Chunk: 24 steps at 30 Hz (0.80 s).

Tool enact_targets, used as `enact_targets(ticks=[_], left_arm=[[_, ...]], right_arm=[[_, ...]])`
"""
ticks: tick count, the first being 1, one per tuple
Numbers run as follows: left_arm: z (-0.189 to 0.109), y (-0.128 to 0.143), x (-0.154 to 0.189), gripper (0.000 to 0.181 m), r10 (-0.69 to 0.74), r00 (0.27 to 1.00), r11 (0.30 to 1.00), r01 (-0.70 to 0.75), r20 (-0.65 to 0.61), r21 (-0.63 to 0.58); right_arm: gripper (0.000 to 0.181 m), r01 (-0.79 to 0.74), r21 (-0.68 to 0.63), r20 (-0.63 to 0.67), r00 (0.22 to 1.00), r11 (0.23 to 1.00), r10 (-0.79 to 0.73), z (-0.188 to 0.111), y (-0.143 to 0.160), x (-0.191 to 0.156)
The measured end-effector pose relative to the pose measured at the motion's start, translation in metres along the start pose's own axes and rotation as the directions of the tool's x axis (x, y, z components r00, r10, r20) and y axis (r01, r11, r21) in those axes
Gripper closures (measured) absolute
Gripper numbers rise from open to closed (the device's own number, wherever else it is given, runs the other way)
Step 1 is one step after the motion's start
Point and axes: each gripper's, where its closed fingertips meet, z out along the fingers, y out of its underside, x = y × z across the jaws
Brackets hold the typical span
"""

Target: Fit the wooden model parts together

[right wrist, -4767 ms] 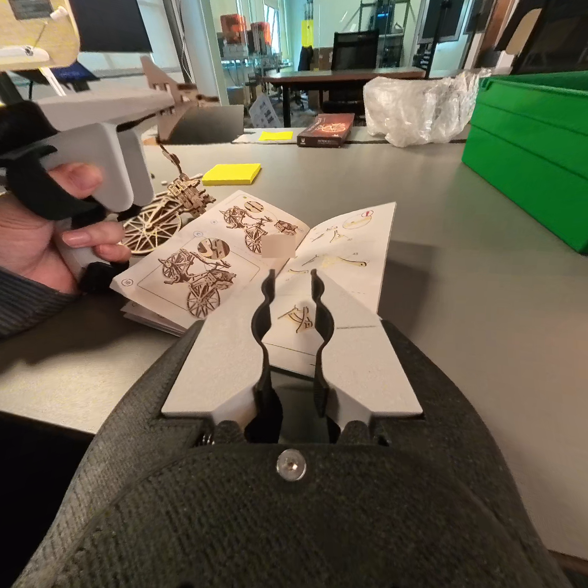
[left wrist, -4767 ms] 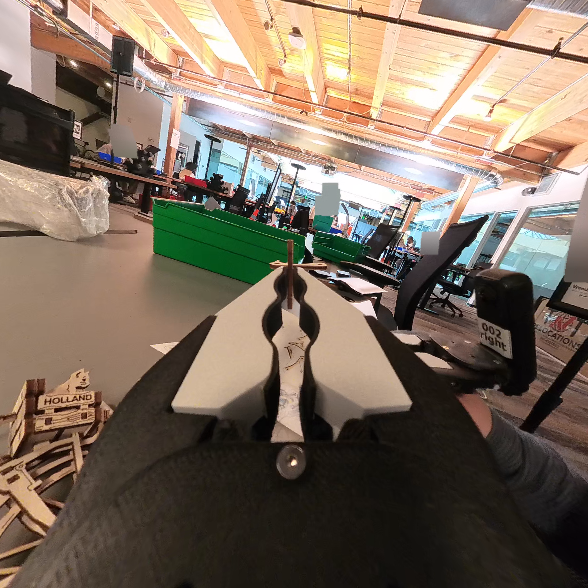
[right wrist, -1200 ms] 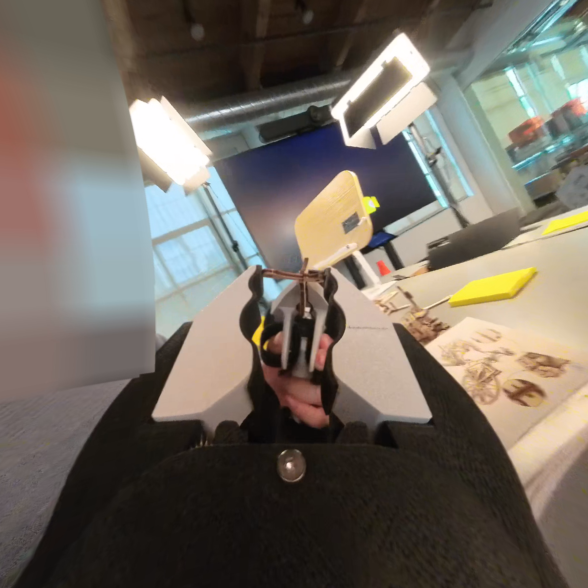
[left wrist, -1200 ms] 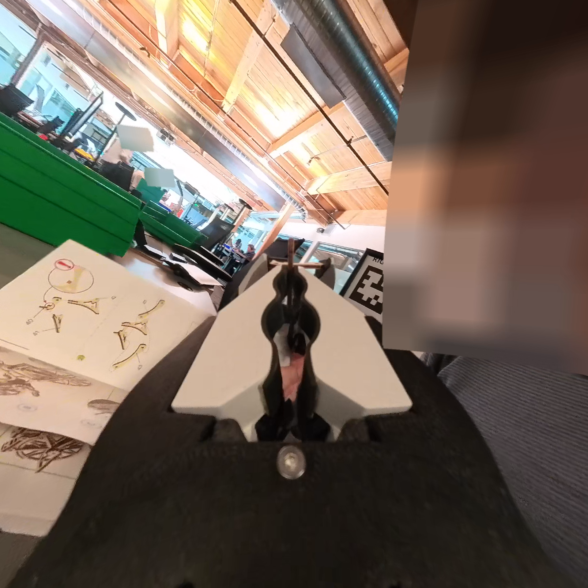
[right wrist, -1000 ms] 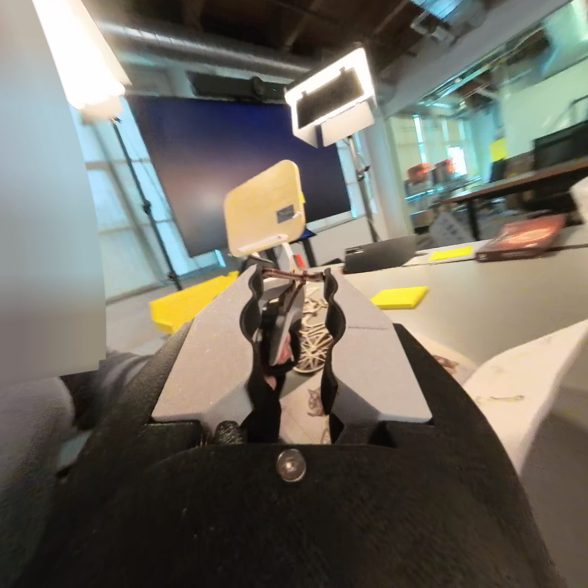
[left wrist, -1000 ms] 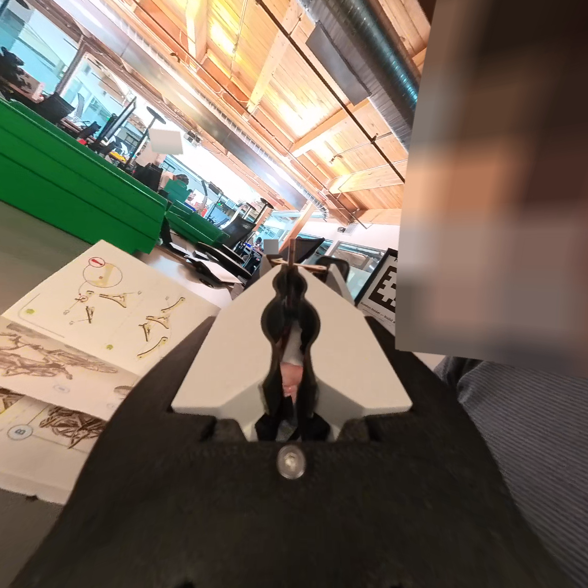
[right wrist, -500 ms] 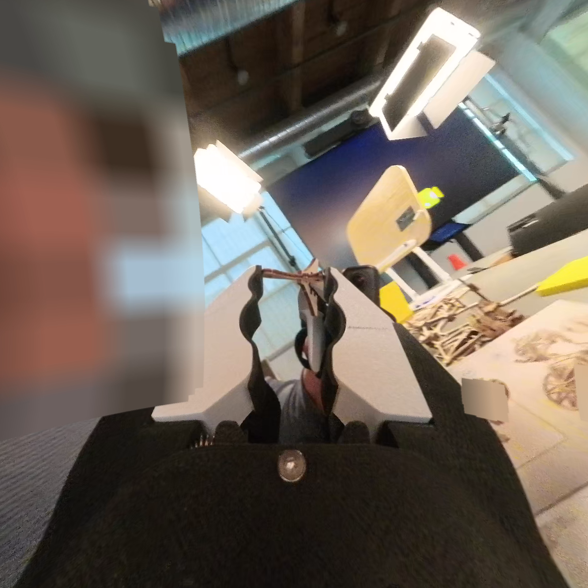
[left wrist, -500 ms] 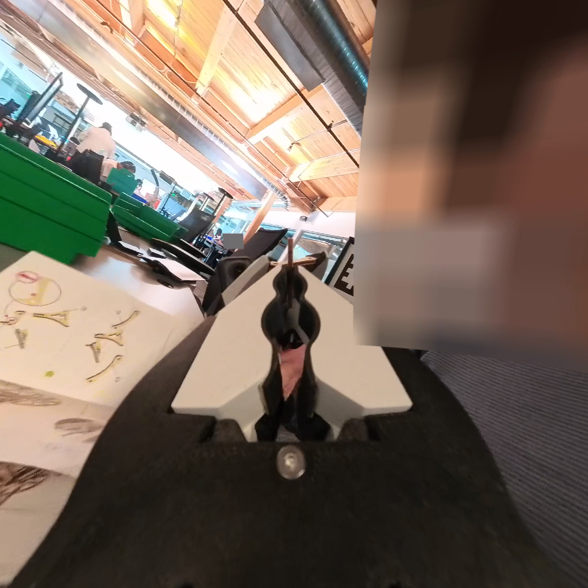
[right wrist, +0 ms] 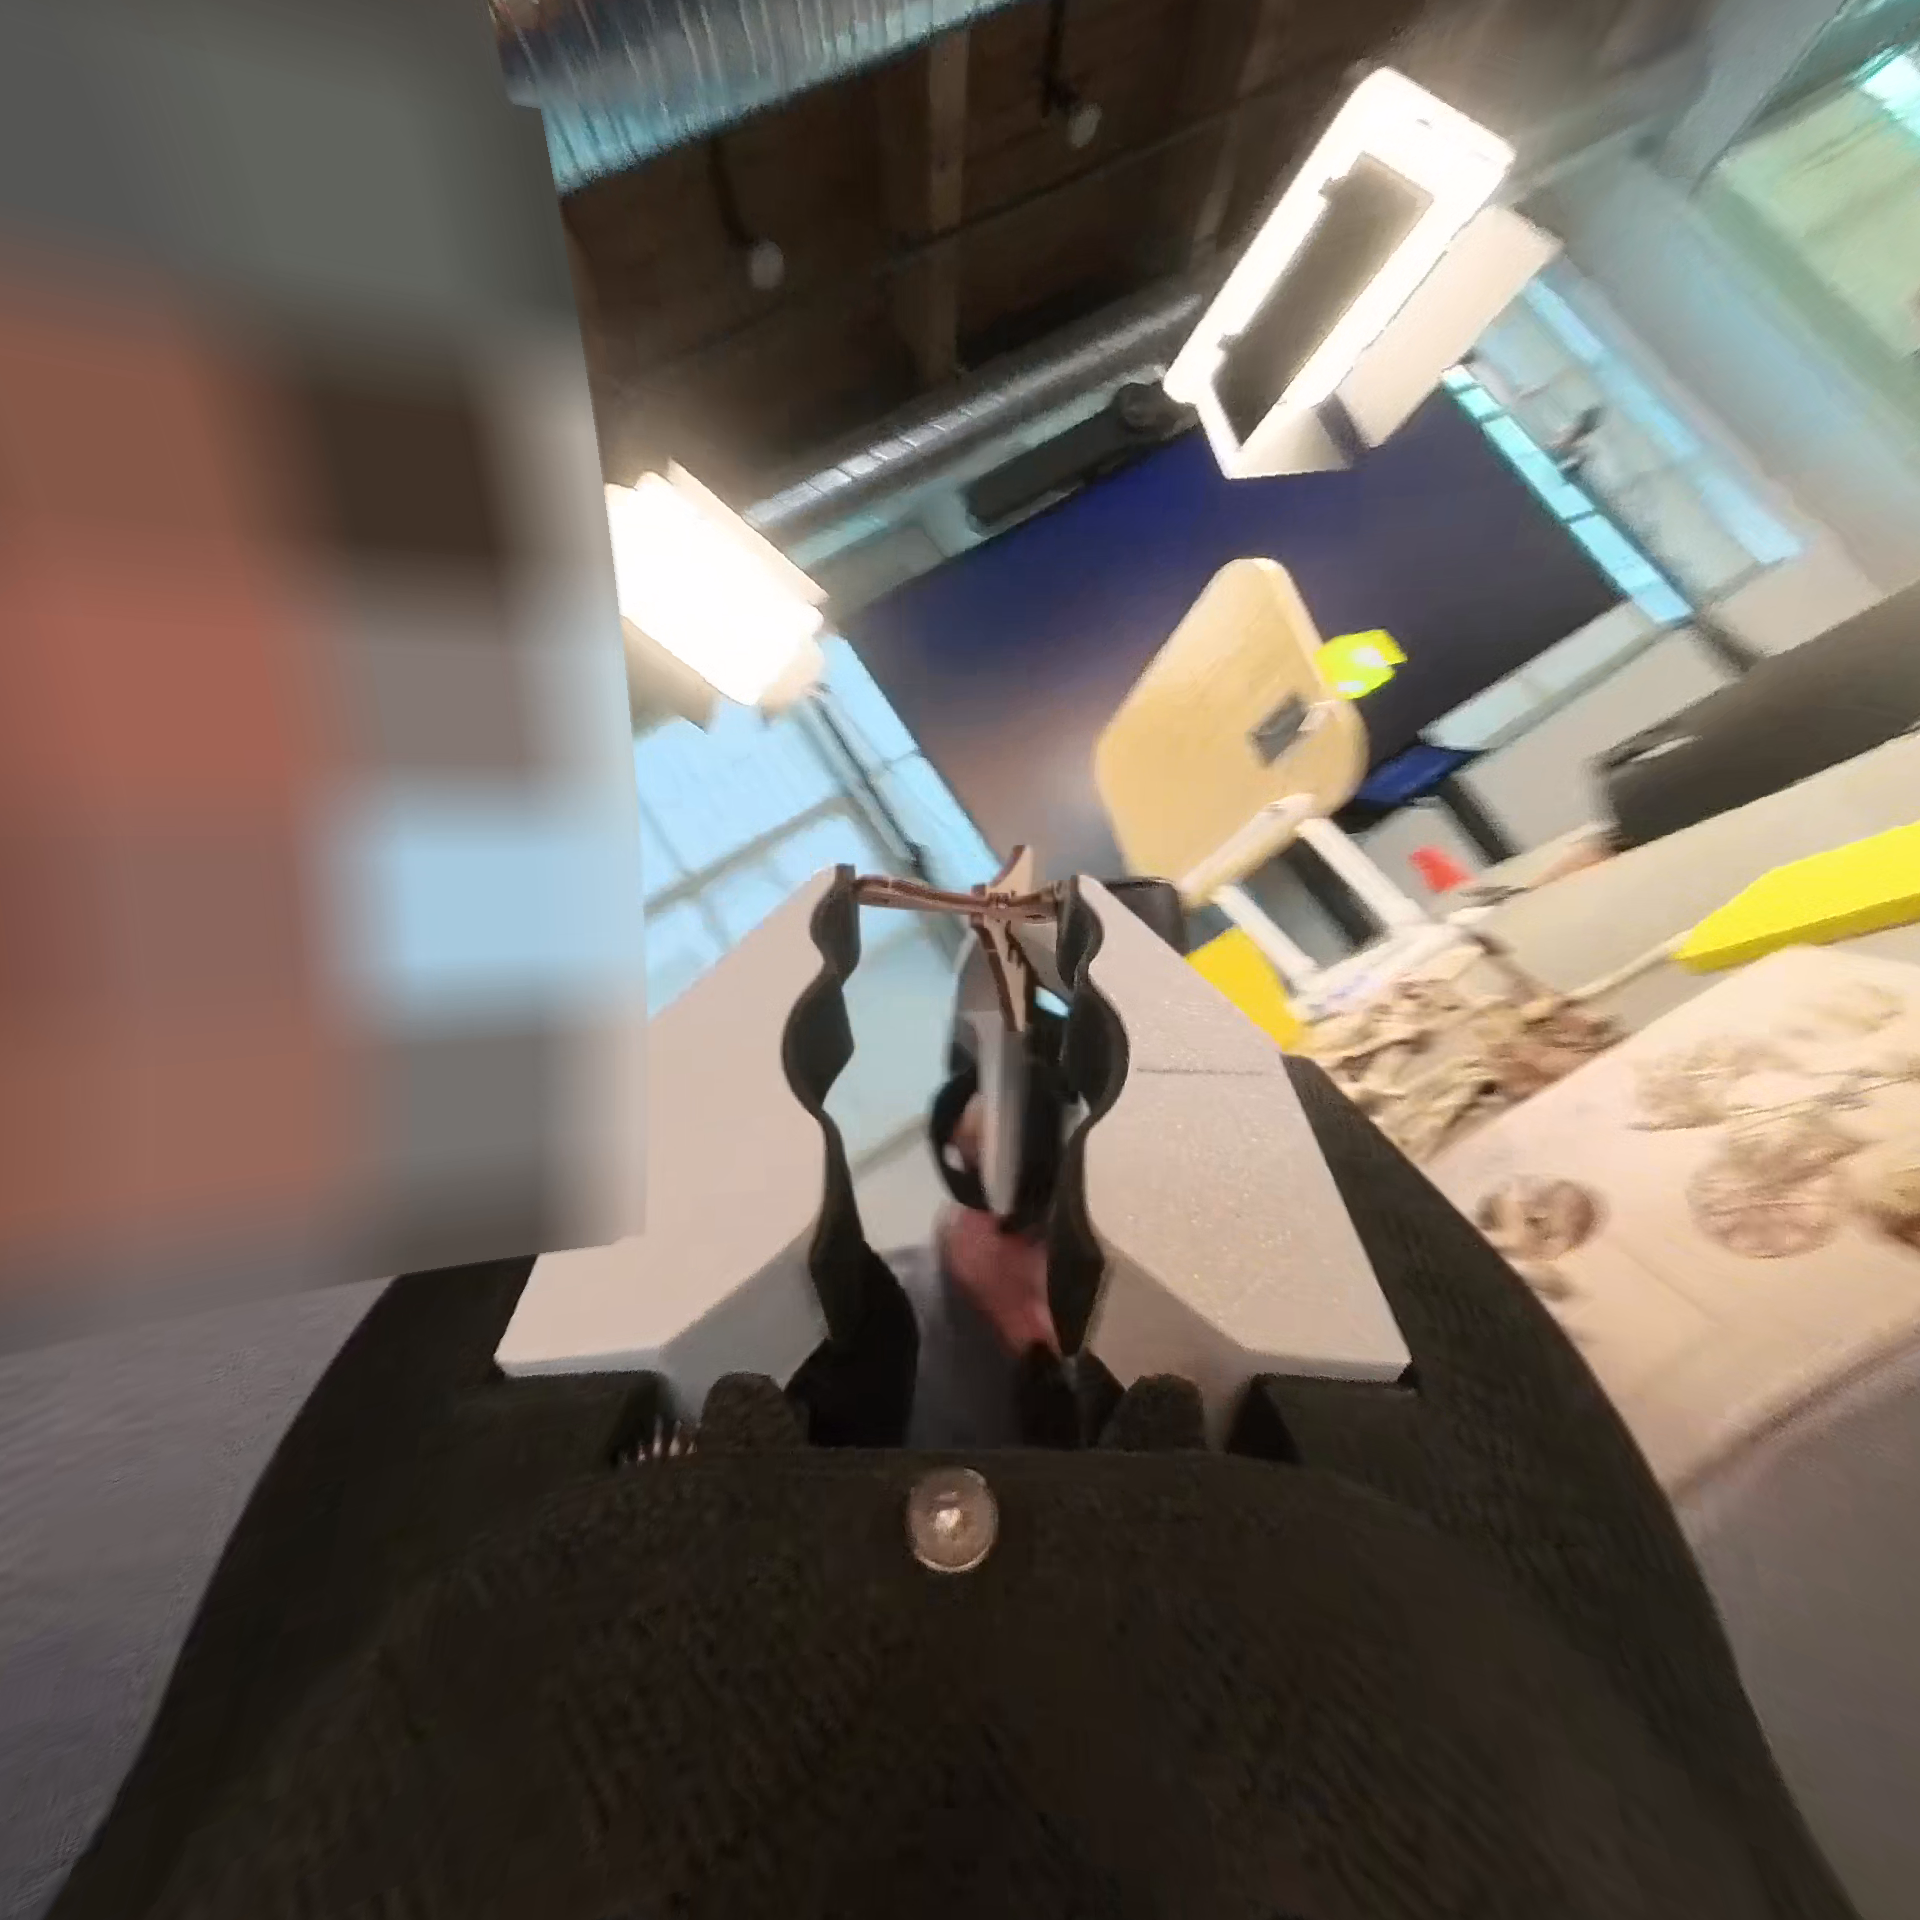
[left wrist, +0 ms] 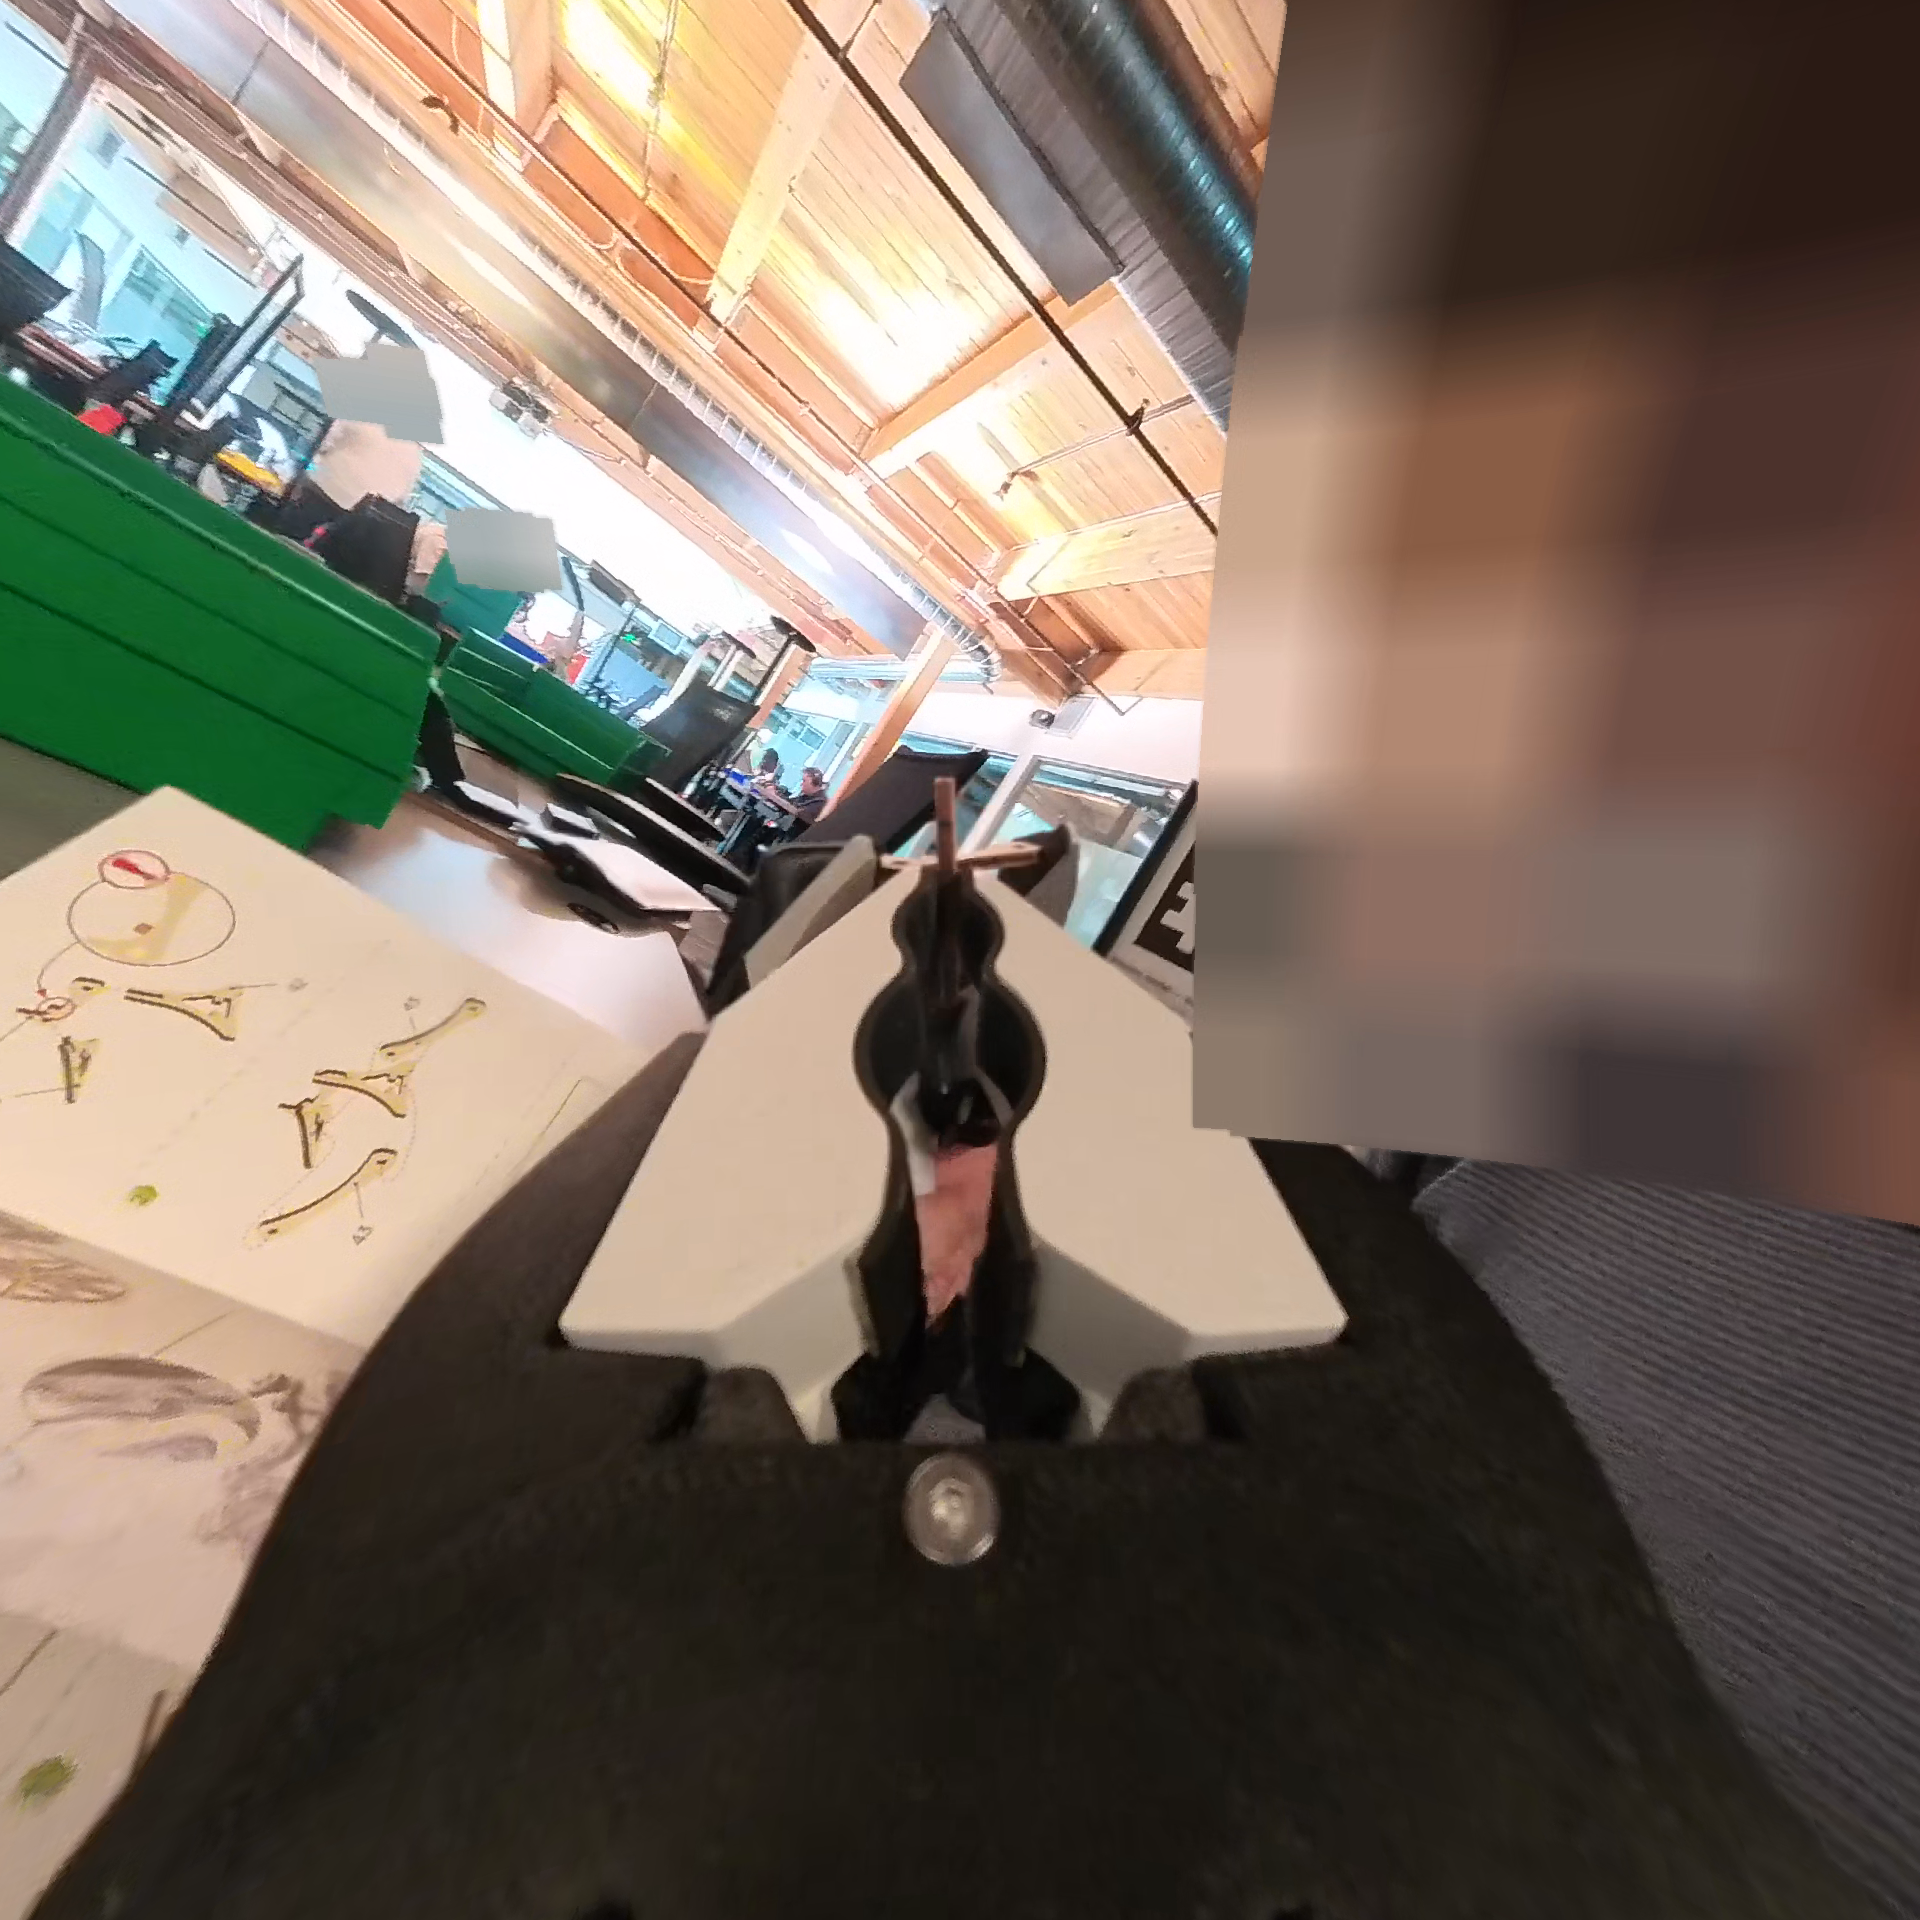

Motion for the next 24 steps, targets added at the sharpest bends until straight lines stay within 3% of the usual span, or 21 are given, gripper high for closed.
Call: enact_targets(ticks=[1, 8, 12, 16, 20, 22, 24], left_arm=[[0.0, 0.0, -0.001, 0.181, 0.012, 1.0, 1.0, -0.012, 0.015, -0.005], [-0.001, -0.001, -0.006, 0.181, 0.057, 0.996, 0.998, -0.056, 0.065, -0.01], [-0.003, 0.0, -0.012, 0.181, 0.089, 0.989, 0.996, -0.087, 0.115, -0.026], [-0.001, -0.001, -0.003, 0.181, 0.126, 0.989, 0.992, -0.124, 0.082, -0.034], [-0.002, 0.0, -0.006, 0.181, 0.049, 0.996, 0.999, -0.048, 0.071, -0.026], [-0.001, -0.001, -0.002, 0.181, 0.139, 0.988, 0.989, -0.136, 0.072, -0.052], [-0.001, -0.002, 0.001, 0.181, 0.13, 0.989, 0.99, -0.127, 0.063, -0.055]], right_arm=[[0.145, 0.047, -0.014, -0.032, 0.998, 0.999, -0.048, 0.0, 0.0, 0.002], [0.144, 0.279, -0.089, -0.183, 0.939, 0.956, -0.292, 0.001, 0.002, 0.009], [0.145, 0.409, -0.148, -0.277, 0.857, 0.9, -0.435, -0.001, 0.003, 0.018], [0.145, 0.296, -0.064, -0.193, 0.933, 0.953, -0.303, 0.002, 0.001, 0.008], [0.145, 0.414, -0.135, -0.244, 0.867, 0.9, -0.435, 0.002, 0.002, 0.011], [0.144, 0.355, -0.105, -0.223, 0.902, 0.929, -0.37, 0.003, 0.002, 0.007], [0.144, 0.32, -0.087, -0.182, 0.926, 0.944, -0.33, 0.004, 0.002, 0.004]])
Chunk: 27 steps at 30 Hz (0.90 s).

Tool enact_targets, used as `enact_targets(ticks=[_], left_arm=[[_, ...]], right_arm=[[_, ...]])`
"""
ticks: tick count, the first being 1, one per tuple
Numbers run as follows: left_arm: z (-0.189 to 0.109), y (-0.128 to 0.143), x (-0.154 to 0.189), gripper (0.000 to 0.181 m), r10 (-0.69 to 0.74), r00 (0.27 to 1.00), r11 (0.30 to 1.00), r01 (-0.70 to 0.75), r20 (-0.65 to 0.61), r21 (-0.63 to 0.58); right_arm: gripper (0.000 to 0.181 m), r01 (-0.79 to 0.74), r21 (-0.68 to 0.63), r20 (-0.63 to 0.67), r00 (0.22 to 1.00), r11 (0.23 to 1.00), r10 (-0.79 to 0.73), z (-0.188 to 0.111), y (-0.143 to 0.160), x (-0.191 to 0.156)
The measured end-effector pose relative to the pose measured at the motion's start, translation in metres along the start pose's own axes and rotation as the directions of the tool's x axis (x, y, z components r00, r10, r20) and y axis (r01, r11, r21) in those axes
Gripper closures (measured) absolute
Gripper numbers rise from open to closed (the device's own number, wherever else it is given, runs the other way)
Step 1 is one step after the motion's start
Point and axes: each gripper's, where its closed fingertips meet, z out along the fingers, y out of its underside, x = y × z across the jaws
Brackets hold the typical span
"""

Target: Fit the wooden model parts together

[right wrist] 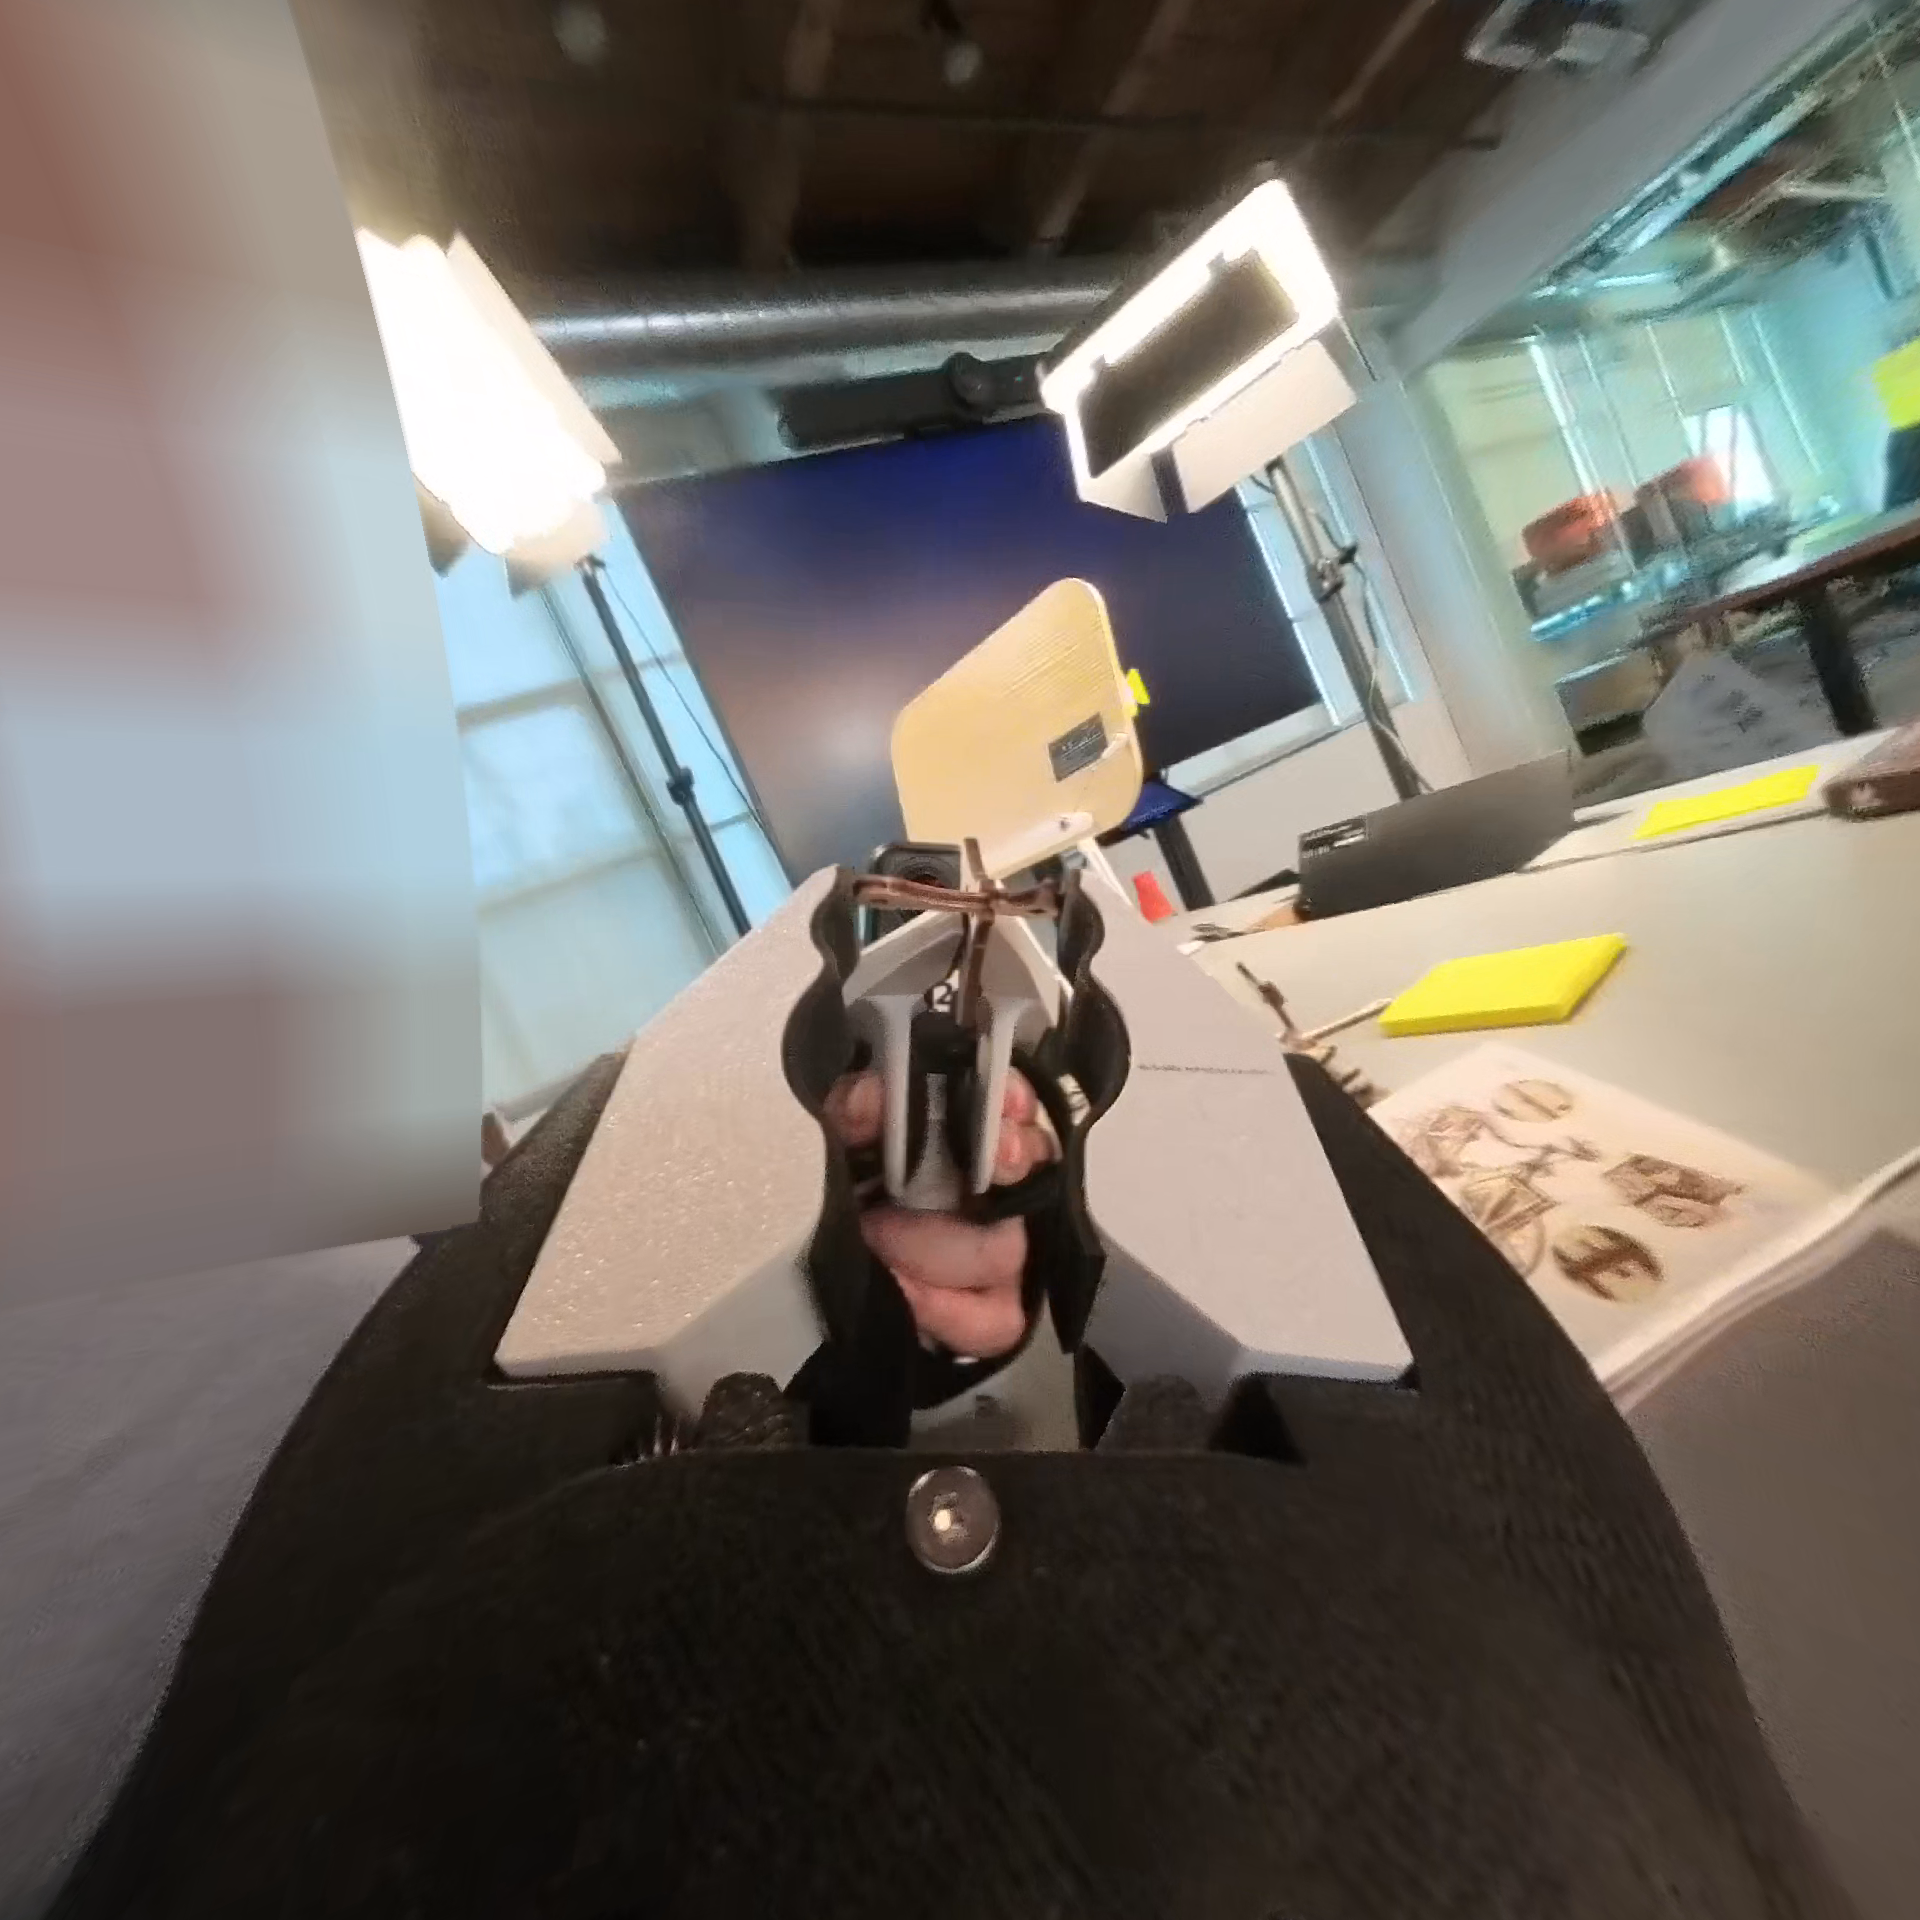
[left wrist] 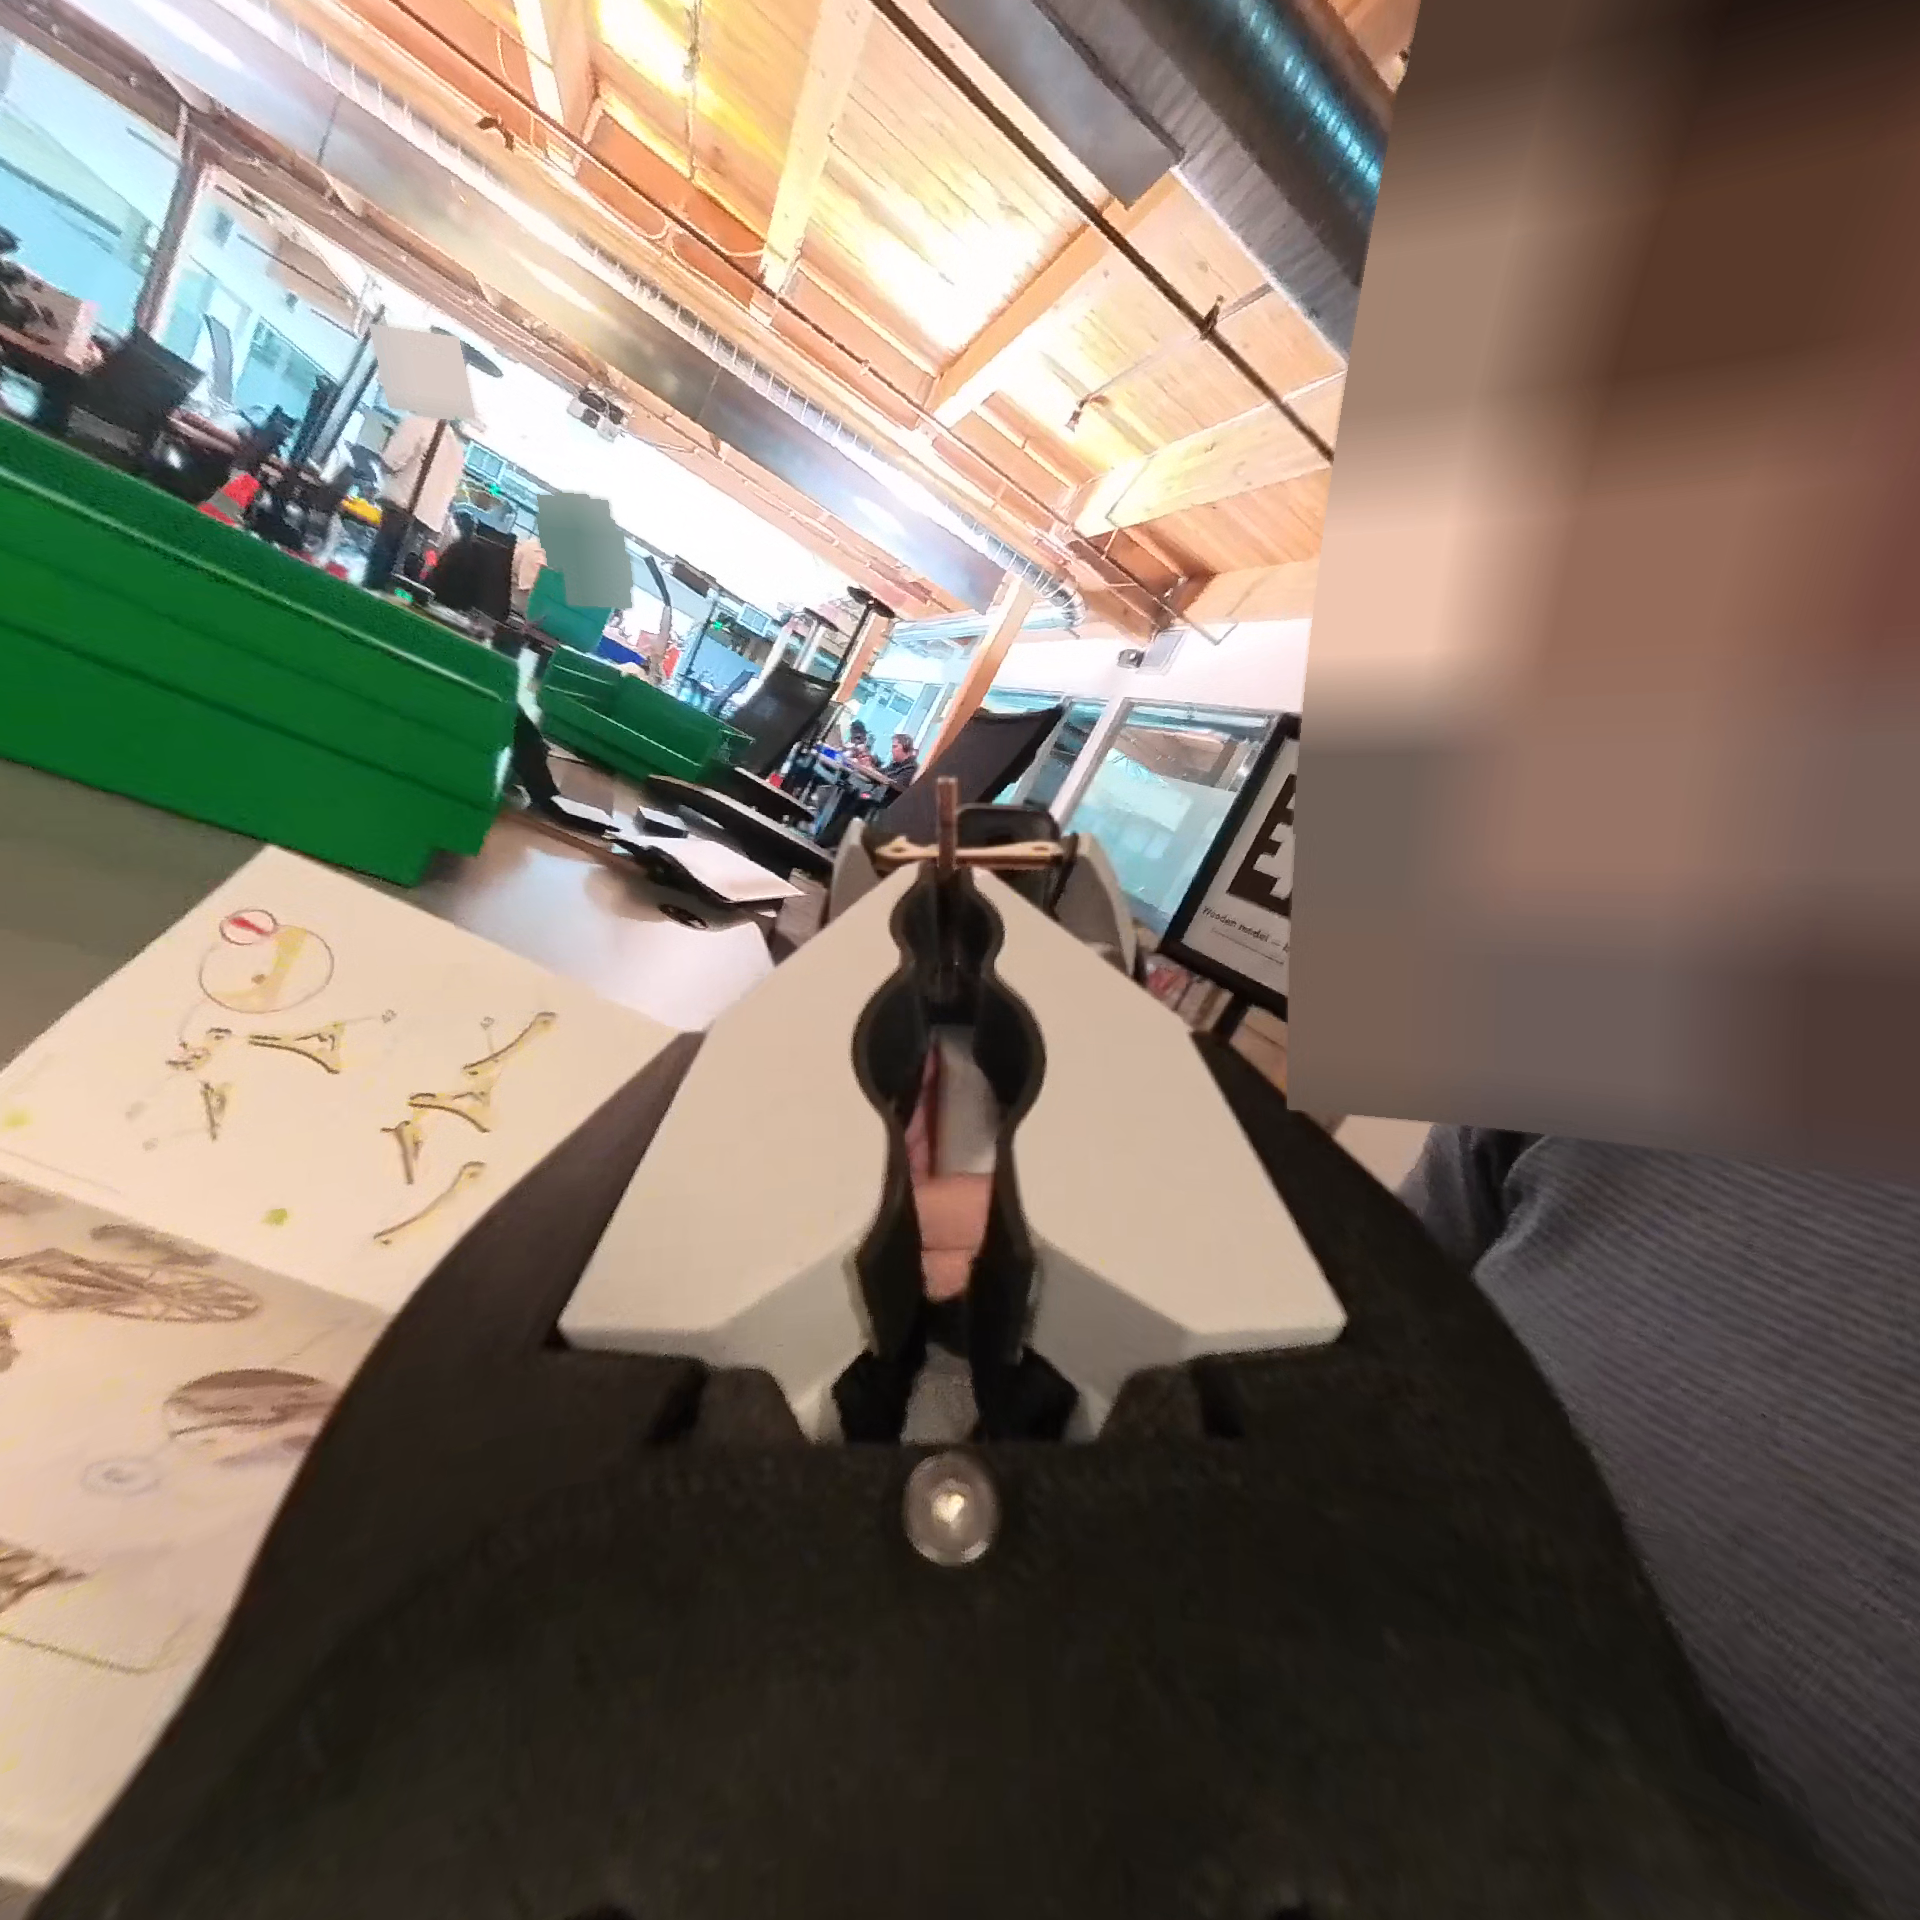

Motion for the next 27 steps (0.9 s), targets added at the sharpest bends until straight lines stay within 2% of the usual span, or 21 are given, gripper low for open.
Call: enact_targets(ticks=[2, 6, 9, 12, 15, 18, 21, 24, 27], left_arm=[[0.0, 0.001, -0.003, 0.181, -0.053, 0.999, 0.999, 0.053, 0.002, -0.005], [0.001, 0.0, 0.002, 0.181, 0.01, 1.0, 1.0, -0.01, -0.007, -0.015], [0.001, 0.001, -0.002, 0.181, -0.062, 0.998, 0.998, 0.062, 0.001, -0.006], [0.002, -0.004, 0.008, 0.181, 0.019, 1.0, 1.0, -0.02, -0.022, -0.014], [0.003, -0.006, 0.014, 0.181, -0.049, 0.997, 0.999, 0.049, -0.057, 0.005], [0.002, -0.007, 0.017, 0.181, 0.047, 0.997, 0.999, -0.048, -0.058, -0.014], [0.003, -0.005, 0.014, 0.181, 0.012, 0.999, 1.0, -0.013, -0.029, -0.027], [0.003, -0.007, 0.016, 0.181, 0.071, 0.997, 0.997, -0.072, -0.042, -0.03], [0.006, -0.005, 0.023, 0.181, 0.013, 0.999, 1.0, -0.014, -0.049, -0.026]], right_arm=[[0.144, 0.043, -0.023, -0.028, 0.999, 0.999, -0.044, 0.0, 0.001, 0.003], [0.144, 0.018, -0.039, -0.011, 1.0, 0.999, -0.019, 0.0, -0.001, -0.002], [0.144, 0.015, -0.023, -0.037, 0.999, 1.0, -0.016, 0.0, -0.001, 0.003], [0.145, 0.04, -0.045, -0.023, 0.999, 0.998, -0.041, 0.002, -0.004, -0.008], [0.145, 0.044, -0.03, 0.01, 0.999, 0.999, -0.044, 0.004, -0.008, -0.013], [0.144, 0.046, -0.061, -0.007, 0.999, 0.997, -0.046, 0.005, -0.007, -0.017], [0.145, 0.071, -0.063, -0.006, 0.997, 0.995, -0.072, 0.004, -0.007, -0.013], [0.144, 0.085, -0.096, -0.042, 0.995, 0.992, -0.089, 0.004, -0.007, -0.016], [0.144, 0.052, -0.063, 0.033, 0.998, 0.997, -0.05, 0.003, -0.01, -0.021]])
